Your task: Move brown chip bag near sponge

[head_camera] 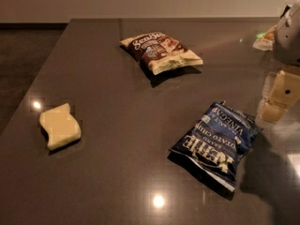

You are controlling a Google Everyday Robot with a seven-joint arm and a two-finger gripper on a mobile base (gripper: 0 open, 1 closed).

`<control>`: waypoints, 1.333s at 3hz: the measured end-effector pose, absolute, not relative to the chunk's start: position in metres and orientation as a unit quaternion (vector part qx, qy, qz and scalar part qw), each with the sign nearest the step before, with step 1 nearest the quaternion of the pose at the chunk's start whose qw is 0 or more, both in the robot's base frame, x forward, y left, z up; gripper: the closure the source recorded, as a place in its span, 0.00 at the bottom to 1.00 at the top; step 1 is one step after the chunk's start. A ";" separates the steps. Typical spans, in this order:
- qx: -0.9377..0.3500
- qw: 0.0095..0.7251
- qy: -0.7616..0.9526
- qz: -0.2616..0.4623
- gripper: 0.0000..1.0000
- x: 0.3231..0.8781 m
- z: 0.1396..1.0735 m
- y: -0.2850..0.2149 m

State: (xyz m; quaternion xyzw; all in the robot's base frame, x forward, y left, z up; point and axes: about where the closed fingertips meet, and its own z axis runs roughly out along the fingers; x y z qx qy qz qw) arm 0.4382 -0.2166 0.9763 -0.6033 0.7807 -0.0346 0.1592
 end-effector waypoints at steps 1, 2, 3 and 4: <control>-0.603 0.159 0.781 -0.035 0.00 0.438 0.976 -0.217; -0.596 0.172 0.784 -0.032 0.00 0.444 0.977 -0.212; -0.591 0.183 0.785 -0.028 0.00 0.464 0.974 -0.196; -0.578 0.190 0.793 -0.018 0.00 0.506 0.967 -0.168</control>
Offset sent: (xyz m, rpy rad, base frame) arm 0.0138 0.0103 -0.0032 0.0569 -0.0192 -0.0333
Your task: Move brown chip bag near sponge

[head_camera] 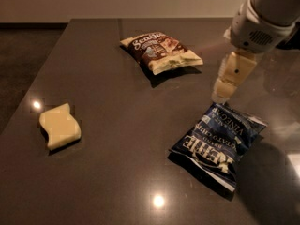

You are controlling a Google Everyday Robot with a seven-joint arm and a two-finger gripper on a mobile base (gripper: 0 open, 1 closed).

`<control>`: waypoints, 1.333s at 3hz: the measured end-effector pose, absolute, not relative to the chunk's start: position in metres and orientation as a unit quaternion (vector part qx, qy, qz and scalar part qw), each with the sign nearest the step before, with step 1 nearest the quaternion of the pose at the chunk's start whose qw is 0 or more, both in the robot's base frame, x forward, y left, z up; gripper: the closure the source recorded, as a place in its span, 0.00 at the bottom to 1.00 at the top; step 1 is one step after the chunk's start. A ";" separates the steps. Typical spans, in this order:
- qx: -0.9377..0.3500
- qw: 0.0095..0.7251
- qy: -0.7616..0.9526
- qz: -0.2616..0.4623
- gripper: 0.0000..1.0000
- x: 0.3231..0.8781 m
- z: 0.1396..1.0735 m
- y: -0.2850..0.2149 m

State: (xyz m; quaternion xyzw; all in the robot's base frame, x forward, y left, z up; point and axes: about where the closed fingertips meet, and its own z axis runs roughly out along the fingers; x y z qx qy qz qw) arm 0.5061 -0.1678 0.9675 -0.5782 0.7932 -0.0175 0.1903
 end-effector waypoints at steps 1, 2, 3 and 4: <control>-0.557 0.205 0.805 -0.006 0.00 0.549 0.960 -0.147; -0.541 0.222 0.811 0.001 0.00 0.586 0.954 -0.132; -0.529 0.226 0.818 0.007 0.00 0.624 0.941 -0.117; -0.509 0.215 0.833 0.015 0.00 0.658 0.926 -0.112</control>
Offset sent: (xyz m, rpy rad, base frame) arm 0.1285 0.0533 -0.0218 0.1321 -0.0439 -0.1122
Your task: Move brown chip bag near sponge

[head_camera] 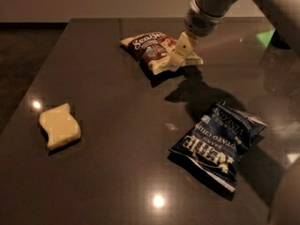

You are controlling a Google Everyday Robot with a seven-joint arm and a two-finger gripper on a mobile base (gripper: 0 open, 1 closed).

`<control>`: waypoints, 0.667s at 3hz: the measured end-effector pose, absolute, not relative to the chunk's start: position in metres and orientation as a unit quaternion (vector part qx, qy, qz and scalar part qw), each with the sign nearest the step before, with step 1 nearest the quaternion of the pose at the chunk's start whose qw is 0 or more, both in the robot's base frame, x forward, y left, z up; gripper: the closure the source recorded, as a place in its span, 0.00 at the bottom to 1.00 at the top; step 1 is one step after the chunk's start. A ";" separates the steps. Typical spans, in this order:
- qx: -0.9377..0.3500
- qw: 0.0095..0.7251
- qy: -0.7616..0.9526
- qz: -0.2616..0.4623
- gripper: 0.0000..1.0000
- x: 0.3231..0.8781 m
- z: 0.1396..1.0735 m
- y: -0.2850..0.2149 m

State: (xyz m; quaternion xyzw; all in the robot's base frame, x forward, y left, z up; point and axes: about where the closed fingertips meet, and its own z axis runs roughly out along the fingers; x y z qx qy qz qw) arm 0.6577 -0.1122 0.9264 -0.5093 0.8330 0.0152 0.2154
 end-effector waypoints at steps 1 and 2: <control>-0.489 0.208 0.847 0.025 0.00 0.685 0.915 -0.113; -0.469 0.202 0.859 0.031 0.00 0.707 0.904 -0.117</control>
Offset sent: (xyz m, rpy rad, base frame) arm 0.0824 -0.0158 -0.0259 0.0450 0.0762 -0.1465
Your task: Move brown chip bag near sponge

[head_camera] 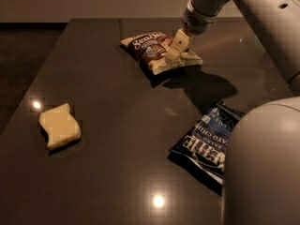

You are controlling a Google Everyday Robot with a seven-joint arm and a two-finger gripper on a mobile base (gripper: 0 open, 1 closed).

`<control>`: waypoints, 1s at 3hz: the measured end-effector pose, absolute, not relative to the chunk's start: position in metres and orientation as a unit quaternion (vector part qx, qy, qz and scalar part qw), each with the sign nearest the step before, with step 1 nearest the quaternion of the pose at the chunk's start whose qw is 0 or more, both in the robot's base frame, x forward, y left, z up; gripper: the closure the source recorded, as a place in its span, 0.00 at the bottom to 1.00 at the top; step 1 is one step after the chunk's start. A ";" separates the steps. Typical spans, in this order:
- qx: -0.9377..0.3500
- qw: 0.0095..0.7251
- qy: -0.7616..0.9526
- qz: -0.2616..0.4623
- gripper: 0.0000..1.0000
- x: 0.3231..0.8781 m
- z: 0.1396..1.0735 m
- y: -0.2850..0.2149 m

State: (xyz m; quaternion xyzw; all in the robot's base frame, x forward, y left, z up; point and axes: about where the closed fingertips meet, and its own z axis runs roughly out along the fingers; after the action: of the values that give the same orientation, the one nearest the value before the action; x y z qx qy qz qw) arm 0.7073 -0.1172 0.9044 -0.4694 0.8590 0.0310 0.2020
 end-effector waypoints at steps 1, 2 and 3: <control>-0.460 0.188 0.867 0.043 0.00 0.723 0.887 -0.112; -0.461 0.179 0.868 0.049 0.00 0.727 0.877 -0.104; -0.469 0.173 0.864 0.060 0.00 0.728 0.875 -0.094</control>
Offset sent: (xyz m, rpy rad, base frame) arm 0.0232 0.0171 -0.0294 0.0144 0.0865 -0.0141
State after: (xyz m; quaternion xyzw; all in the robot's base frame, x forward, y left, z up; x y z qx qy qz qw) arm 0.7275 -0.0939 0.8745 -0.4694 0.8637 0.0596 0.1735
